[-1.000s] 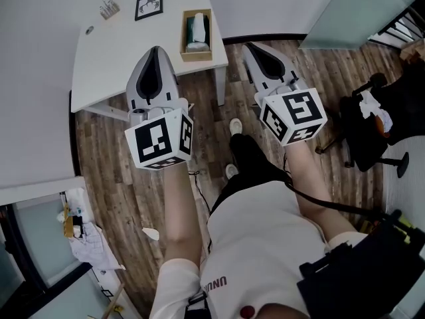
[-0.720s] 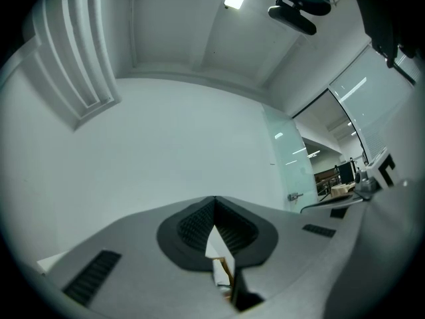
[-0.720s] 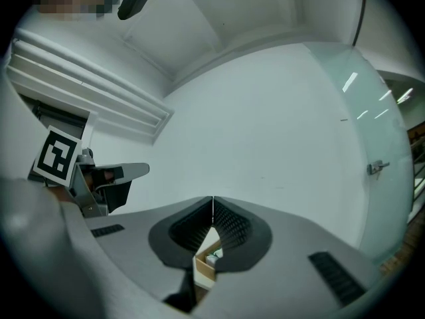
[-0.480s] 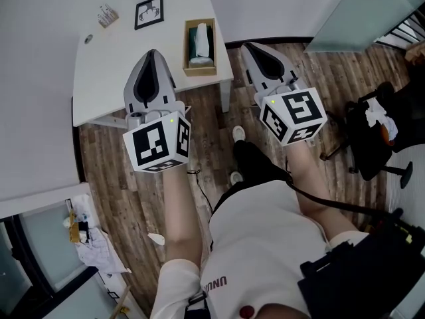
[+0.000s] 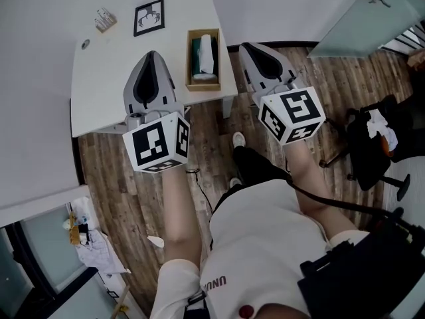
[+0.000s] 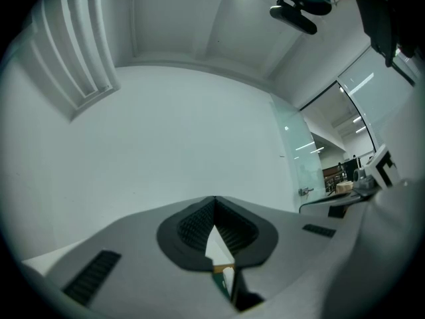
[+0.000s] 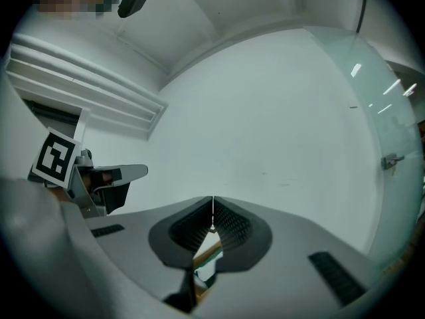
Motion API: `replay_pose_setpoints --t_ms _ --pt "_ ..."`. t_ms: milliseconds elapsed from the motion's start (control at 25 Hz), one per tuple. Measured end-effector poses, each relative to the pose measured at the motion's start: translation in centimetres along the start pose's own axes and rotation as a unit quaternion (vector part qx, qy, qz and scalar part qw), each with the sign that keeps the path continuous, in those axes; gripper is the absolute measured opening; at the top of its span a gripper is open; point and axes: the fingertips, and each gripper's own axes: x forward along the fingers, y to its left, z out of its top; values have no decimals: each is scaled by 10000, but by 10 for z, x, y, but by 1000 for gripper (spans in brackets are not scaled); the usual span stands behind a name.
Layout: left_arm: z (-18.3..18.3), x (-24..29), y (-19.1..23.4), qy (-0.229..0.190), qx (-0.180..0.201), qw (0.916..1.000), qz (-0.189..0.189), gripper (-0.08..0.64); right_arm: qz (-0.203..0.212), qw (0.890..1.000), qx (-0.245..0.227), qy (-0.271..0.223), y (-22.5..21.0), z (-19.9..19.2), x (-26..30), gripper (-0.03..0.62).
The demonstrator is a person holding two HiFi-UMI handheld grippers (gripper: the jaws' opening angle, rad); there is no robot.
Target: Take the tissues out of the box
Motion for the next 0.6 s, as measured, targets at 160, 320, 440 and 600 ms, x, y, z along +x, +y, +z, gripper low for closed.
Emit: replay_pose_setpoints --t_ms 160,320,440,600 --pt "-8 18 7 77 17 9999 78 12 64 10000 -10 29 -8 -2 23 20" --pt "-13 35 14 146 46 9998 152 12 127 9999 24 39 -17 -1 42 20" --pt "-15 47 18 178 60 9996 204 12 171 9998 32 77 -25 -1 55 20" --pt "-17 64 22 189 98 9995 236 12 201 9997 81 114 -37 -2 73 20"
